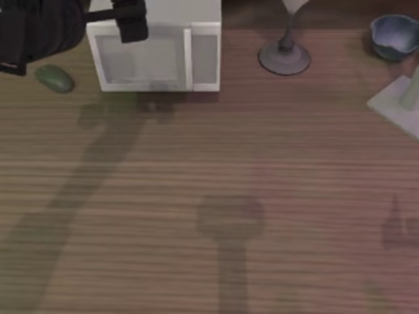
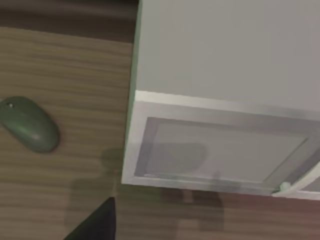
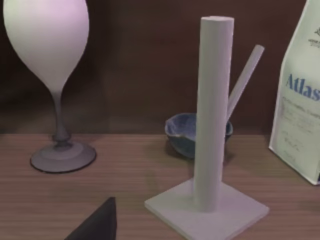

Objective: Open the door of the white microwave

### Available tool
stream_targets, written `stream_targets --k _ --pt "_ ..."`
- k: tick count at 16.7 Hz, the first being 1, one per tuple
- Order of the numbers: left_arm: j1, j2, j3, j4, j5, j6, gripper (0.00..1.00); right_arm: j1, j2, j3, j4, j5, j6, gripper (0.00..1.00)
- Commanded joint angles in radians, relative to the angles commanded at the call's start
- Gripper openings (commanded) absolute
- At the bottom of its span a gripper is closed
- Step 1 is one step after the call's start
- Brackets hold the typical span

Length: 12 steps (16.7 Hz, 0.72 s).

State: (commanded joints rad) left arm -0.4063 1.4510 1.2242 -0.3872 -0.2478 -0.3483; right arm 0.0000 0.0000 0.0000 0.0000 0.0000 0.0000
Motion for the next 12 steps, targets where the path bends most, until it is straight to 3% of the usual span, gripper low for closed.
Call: stream_targets --k 6,12 --pt "-0.128 0.465 0.357 -0.138 -0.078 -0.103 1.00 0.000 0.000 0.000 0.000 0.000 0.000 1.00" --pt "-0.166 0.590 0.459 -0.190 -0.103 -0.130 1.00 0.000 0.000 0.000 0.000 0.000 0.000 1.00"
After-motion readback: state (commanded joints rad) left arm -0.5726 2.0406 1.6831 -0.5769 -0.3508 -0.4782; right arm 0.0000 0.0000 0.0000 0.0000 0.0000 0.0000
